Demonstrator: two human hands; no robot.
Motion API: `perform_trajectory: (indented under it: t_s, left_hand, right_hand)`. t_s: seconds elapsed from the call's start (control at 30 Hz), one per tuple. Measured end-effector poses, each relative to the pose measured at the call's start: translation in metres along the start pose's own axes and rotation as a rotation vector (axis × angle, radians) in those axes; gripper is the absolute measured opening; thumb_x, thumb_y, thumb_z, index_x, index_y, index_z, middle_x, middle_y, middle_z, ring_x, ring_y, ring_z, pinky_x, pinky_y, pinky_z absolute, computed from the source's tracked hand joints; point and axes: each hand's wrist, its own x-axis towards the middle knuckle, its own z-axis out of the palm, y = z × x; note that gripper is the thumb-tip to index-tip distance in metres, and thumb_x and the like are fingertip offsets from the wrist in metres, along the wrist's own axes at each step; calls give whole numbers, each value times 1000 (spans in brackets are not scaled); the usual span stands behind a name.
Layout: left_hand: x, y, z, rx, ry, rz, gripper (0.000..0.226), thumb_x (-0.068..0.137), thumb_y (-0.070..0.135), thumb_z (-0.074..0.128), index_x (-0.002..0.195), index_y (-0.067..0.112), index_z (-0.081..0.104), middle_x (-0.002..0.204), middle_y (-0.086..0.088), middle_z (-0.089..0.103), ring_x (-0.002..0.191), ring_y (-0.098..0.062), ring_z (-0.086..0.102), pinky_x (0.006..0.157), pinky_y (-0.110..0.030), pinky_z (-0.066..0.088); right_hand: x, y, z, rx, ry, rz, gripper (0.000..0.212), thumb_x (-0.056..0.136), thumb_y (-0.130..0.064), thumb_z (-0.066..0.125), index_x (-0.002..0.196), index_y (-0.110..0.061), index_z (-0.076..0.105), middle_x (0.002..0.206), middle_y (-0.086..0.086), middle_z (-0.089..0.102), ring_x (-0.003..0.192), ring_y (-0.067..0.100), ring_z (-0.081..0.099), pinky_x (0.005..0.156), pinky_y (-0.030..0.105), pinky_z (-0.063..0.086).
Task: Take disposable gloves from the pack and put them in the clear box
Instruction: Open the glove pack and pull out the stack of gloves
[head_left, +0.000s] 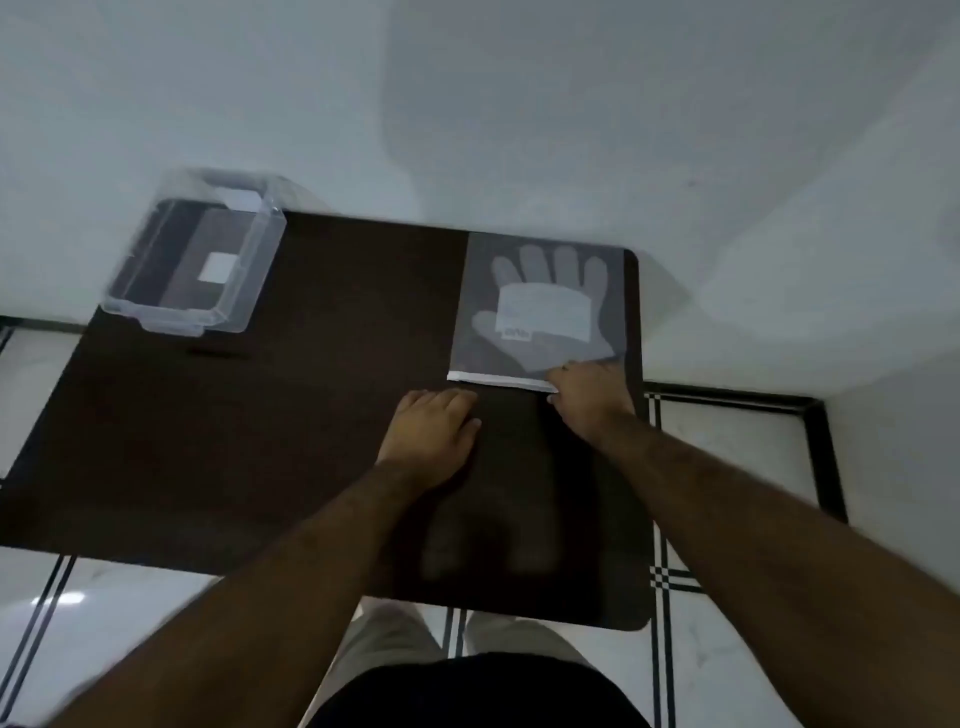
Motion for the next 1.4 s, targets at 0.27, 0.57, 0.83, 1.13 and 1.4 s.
perform_trajectory:
  t_s: [0.27,0.57,0.83,1.13,1.4]
  left_hand:
    - [25,37,18,-63,-31,46,50,107,42,51,152,21,55,149,0,63,138,-21,56,119,-42,35]
    - [56,52,34,-92,31,118,45,106,20,54,150,13,58,150,-9,63,141,-28,56,119,-42,40]
    - [99,57,28,8,86,-31,36,99,10,62,134,14,70,125,-9,77,114,-30,71,102,-45,55]
    - [117,64,34,180,35,41,29,105,21,60,133,16,65,122,-6,72,108,-25,72,88,-40,58]
    - [134,69,30,314,-18,10,22,106,15,54,113,14,74,109,-6,75,92,-24,75,72,-38,62]
  right_hand:
    - [18,23,-9,-82,-51,-96,21,105,-30,56,116,-27,74,111,2,74,101,26,69,98,44,53]
    - [28,37,-17,153,15,-52,29,109,-30,48,103,-23,75,101,3,74,91,23,68,85,40,58]
    - [30,39,-11,263,96,-18,24,109,-27,51,100,-21,73,100,3,73,92,23,67,85,37,56]
    - [38,39,-10,380,115,72,19,107,-29,58,104,-22,75,98,1,73,89,22,67,85,39,59]
    - [46,41,-14,444,114,83,16,105,-25,61,100,-22,76,94,0,73,87,21,67,84,39,59]
